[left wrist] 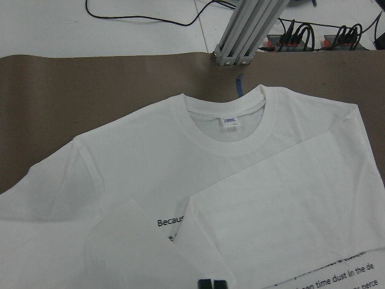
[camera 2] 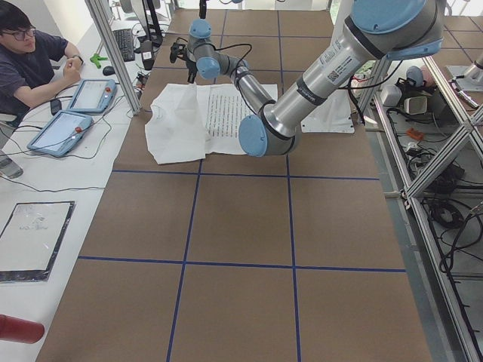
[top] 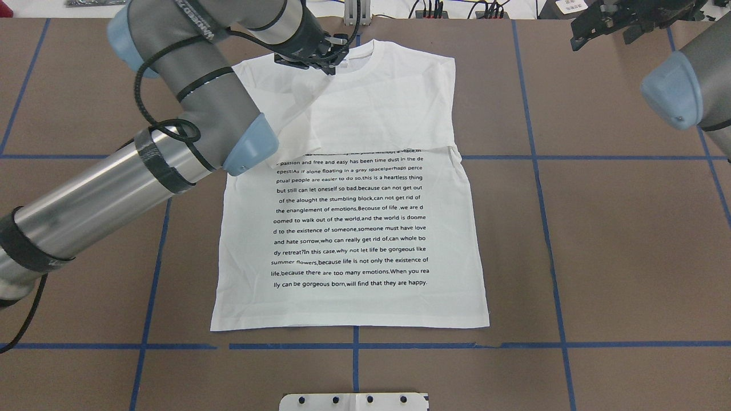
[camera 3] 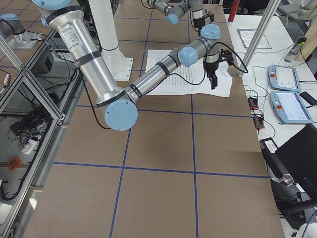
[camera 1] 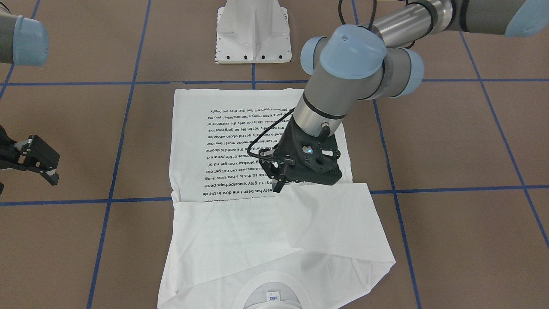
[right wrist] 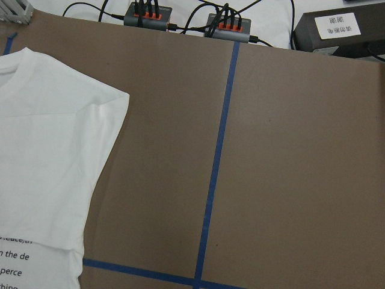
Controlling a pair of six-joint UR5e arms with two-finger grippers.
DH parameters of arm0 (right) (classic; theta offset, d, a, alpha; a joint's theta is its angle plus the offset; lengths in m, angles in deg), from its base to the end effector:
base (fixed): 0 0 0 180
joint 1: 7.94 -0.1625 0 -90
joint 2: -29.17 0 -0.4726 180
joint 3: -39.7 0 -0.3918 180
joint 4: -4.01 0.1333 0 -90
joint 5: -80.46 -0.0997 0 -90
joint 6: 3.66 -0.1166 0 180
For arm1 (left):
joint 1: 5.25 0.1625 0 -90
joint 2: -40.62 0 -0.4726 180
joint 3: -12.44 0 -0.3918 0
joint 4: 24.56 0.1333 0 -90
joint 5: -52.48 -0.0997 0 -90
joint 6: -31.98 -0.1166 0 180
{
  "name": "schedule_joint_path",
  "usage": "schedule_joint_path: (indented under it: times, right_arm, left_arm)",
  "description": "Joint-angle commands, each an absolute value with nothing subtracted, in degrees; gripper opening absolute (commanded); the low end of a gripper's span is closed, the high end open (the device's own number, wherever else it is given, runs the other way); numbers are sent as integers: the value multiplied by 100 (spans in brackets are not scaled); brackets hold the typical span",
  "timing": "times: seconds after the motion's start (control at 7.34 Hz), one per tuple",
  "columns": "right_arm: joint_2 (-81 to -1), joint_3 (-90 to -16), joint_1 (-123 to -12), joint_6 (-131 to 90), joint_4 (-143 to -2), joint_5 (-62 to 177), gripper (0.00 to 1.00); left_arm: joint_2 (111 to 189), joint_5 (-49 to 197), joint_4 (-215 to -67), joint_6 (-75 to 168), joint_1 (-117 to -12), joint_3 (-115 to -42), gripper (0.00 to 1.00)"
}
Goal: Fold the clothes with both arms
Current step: 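Carry the sleeve across the shirt body with the left gripper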
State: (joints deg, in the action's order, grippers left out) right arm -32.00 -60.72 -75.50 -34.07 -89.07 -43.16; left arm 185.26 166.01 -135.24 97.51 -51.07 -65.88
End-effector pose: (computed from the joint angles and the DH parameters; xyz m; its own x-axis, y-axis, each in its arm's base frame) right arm -0.1919 -0.6447 0.3482 0.7122 -0.1569 0.6842 -0.0607 0.9573 0.2827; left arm 0.5038 -0.6429 0.1271 0.4507 0.0811 -0.8890 0.2434 0.9470 0.2098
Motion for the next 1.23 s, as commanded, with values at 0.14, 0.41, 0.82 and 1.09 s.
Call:
schedule_joint_path:
  times: [0.14,0.41,0.82,1.09]
  right_arm:
    - [-3200,-6049,-7544,-3416,-8906,-4303,100]
    - [-3200,-6049,-7535,-3459,-8889,-4303,100]
    - [-3139,-6032,-7325,-3651,-8871,-4259,100]
    - [-2972,-6032,-6974,-4335,-8854,-4128,100]
  left_arm:
    - [18942,15998,-13766,10239,-4254,-6069,0]
    - [18968,15639,-14318,10256,-3648,-5850,0]
    - [18818,15488,-15350,10142,-3496,-5585,100]
    - [18566,15994,-14390,9041,-4055,-6108,100]
